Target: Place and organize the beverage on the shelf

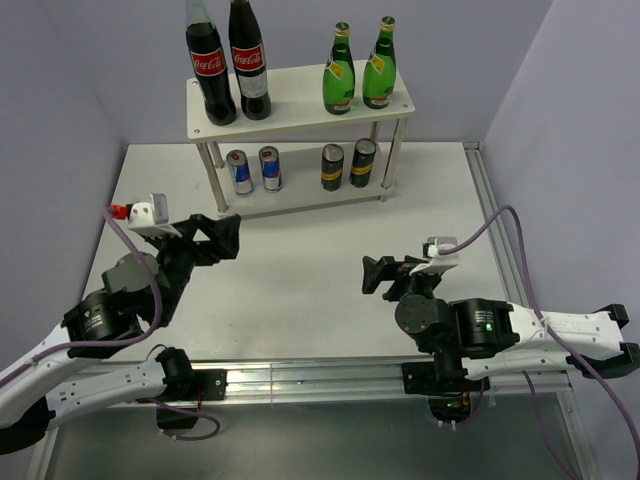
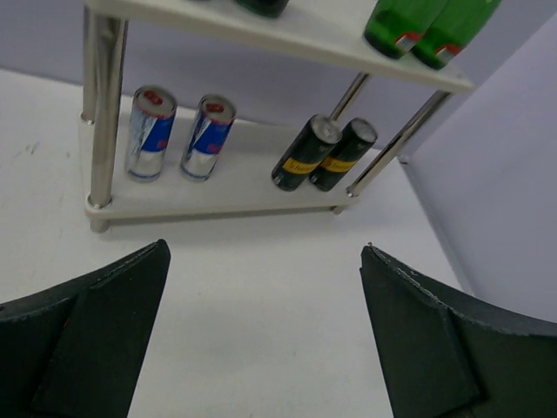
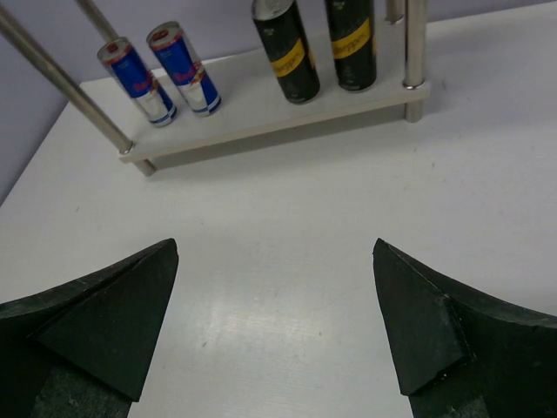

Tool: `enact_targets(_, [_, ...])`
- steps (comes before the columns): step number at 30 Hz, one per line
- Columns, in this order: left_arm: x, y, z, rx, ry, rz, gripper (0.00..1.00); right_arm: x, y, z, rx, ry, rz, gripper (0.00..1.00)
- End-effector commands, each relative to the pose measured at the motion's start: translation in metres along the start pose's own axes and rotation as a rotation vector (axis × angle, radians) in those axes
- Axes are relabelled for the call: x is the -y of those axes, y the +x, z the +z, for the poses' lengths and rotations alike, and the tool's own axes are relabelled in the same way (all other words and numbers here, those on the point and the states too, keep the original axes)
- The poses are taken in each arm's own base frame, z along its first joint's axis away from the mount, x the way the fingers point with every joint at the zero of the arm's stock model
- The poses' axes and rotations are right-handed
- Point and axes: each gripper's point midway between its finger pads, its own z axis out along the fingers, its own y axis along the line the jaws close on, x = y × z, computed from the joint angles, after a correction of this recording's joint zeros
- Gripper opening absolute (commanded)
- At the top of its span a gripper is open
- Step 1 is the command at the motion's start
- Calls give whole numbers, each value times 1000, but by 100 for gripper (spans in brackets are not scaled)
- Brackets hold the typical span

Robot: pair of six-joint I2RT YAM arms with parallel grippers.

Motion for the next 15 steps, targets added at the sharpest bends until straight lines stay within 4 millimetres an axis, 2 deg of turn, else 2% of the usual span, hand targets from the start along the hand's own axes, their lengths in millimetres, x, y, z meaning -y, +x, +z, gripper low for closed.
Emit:
enact_targets(1, [29, -36, -1, 60, 110, 71, 98, 14, -48, -5, 117, 59, 26, 100])
enact_targets(2, [35, -45, -1, 77, 121, 71, 99, 10, -58, -5, 139, 52, 74, 100])
enact_targets(4, [39, -61, 0, 118, 123, 80, 99, 14, -69, -7, 158, 54, 22, 100])
enact_targets(5, [40, -62, 1, 123, 117, 86, 99, 11, -78, -8, 171, 44, 64, 100])
enact_targets(7, [42, -69, 2, 147, 120, 93, 99, 16, -88, -11, 185, 41, 36, 100])
enact_targets(10, [44, -72, 4, 155, 114, 99, 99, 16, -99, -13, 198, 16, 45, 100])
enact_targets(15, [41, -66, 6, 150, 99, 106, 99, 19, -105, -15, 201, 20, 34, 100])
